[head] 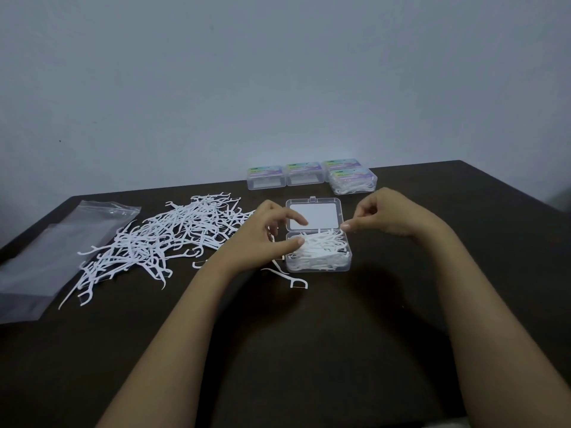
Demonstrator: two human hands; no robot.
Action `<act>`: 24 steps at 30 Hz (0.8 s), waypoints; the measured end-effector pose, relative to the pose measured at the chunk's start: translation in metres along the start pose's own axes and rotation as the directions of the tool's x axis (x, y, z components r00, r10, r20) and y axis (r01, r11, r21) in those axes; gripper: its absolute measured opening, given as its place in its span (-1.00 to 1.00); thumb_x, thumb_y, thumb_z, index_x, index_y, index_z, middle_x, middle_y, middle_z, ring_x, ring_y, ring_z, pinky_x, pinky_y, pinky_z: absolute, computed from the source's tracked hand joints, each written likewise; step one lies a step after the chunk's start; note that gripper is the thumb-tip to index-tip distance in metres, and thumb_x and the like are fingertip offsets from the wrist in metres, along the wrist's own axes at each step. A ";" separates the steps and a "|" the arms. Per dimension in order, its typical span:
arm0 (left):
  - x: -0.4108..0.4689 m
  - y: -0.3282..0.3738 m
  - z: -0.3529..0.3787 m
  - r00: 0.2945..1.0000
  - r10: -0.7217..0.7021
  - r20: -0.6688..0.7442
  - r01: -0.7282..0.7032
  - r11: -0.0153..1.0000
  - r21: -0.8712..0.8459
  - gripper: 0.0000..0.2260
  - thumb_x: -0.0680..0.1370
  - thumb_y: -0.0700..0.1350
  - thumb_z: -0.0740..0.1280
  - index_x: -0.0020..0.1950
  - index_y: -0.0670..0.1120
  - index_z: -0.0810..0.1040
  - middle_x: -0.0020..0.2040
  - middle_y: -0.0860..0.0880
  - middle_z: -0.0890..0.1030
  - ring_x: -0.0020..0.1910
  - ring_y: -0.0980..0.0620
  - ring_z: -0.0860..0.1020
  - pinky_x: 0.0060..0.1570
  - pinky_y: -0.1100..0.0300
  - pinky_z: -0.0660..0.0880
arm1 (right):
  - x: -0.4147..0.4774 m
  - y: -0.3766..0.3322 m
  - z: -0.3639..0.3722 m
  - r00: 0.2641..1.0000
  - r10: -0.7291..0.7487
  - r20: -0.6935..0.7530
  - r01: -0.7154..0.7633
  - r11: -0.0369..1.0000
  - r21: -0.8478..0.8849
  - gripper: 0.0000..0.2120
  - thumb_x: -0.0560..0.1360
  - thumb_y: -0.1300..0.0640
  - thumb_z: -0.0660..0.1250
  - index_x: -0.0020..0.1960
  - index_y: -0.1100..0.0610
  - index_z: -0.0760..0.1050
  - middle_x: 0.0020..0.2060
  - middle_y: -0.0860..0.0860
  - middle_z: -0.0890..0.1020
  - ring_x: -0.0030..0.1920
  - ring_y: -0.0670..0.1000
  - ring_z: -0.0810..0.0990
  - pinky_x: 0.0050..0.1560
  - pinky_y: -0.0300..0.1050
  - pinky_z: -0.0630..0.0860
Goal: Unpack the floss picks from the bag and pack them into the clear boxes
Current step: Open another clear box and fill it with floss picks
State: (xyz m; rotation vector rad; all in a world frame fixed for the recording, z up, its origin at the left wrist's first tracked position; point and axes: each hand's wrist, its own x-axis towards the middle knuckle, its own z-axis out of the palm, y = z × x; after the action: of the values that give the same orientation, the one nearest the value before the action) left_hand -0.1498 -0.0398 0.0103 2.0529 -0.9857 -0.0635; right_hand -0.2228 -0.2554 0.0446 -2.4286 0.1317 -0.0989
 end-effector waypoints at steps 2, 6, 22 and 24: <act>0.000 -0.001 0.000 1.000 -0.005 0.003 0.005 1.000 0.024 -0.74 0.46 -0.10 0.41 0.05 0.19 0.47 -0.06 0.02 0.38 -0.24 0.22 0.39 -0.17 0.50 0.37 | 0.000 0.002 0.000 0.996 0.072 0.059 -0.067 0.995 -0.078 -0.66 0.44 -0.09 0.36 -0.36 0.14 0.54 -0.55 -0.05 0.40 -0.49 -0.11 0.31 -0.42 -0.26 0.25; 0.000 -0.005 0.000 0.997 -0.040 0.063 0.037 0.998 0.046 -0.68 0.46 -0.07 0.41 0.16 0.14 0.43 -0.14 0.04 0.34 -0.26 0.15 0.35 -0.19 0.41 0.34 | 0.000 0.000 0.002 0.942 0.240 0.236 -0.194 0.960 -0.200 -0.49 0.52 -0.22 0.11 -0.32 0.15 0.53 -0.46 0.03 0.45 -0.47 -0.03 0.36 -0.42 -0.25 0.31; 0.004 -0.018 0.004 0.979 -0.133 0.155 0.135 0.991 -0.004 -0.58 0.45 -0.04 0.43 0.23 0.17 0.35 -0.20 0.03 0.43 -0.32 0.15 0.38 -0.20 0.33 0.37 | 0.002 -0.004 0.013 0.915 0.224 0.335 -0.154 0.962 -0.224 -0.63 0.41 -0.17 0.34 -0.30 0.15 0.54 -0.47 0.00 0.45 -0.50 -0.07 0.34 -0.45 -0.27 0.27; 0.004 -0.018 0.005 0.978 -0.140 0.157 0.142 0.990 0.001 -0.55 0.44 -0.03 0.43 0.25 0.18 0.33 -0.19 0.03 0.43 -0.31 0.14 0.39 -0.17 0.30 0.39 | 0.003 -0.004 0.014 0.916 0.227 0.330 -0.159 0.962 -0.220 -0.62 0.40 -0.18 0.34 -0.30 0.15 0.54 -0.47 0.00 0.45 -0.50 -0.07 0.34 -0.44 -0.27 0.27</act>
State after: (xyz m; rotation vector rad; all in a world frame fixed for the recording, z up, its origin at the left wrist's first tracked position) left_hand -0.1378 -0.0393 -0.0046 2.1316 -0.9302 -0.3080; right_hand -0.2181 -0.2433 0.0366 -2.5612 0.2271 0.4585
